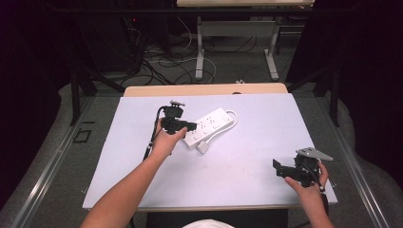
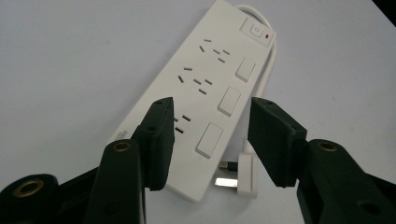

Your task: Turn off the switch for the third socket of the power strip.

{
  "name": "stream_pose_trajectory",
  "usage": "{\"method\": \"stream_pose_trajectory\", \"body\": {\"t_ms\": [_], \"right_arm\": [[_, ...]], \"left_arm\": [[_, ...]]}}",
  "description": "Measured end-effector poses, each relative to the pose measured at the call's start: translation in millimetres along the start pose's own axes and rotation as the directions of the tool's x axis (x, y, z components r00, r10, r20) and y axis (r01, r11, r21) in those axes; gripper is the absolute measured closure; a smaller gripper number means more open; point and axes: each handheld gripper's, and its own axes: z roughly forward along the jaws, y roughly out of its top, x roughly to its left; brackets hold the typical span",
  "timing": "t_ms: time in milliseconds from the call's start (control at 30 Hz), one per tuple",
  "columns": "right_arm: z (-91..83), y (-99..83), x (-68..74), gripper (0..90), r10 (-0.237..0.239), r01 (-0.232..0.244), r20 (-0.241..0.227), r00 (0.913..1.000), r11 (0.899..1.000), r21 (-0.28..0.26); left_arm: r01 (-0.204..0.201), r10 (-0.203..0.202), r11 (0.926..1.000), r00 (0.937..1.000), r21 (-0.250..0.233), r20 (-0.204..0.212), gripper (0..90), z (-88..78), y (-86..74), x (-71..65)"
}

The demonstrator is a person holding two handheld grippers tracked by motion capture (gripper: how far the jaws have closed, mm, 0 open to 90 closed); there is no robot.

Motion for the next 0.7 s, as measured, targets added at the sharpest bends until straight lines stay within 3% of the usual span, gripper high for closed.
{"method": "stream_pose_trajectory", "body": {"t_ms": [200,333,467,700], "right_arm": [[-0.4,0.2,-0.5,1.6,-0.001,0.002,-0.005,1.0,1.0,0.007],[0.0,0.0,-0.7,1.6,-0.001,0.001,-0.006,1.0,1.0,0.009],[0.4,0.0,-0.5,1.6,0.0,0.0,-0.007,1.0,1.0,0.012],[0.6,-0.1,-0.4,1.6,0.001,-0.001,-0.009,1.0,1.0,0.014]], "left_arm": [[-0.021,0.02,0.9989,0.9997,0.043,0.011,55.3,8.9,-0.1,-0.6],[-0.011,0.01,0.9978,0.9999,0.066,0.01,57.9,13.9,-0.1,-1.7],[0.038,-0.04,0.9946,0.9991,0.097,0.016,60.9,20.0,-0.2,-1.4],[0.079,-0.081,0.9883,0.9965,0.131,0.016,65.5,26.3,0.5,-1.2]]}}
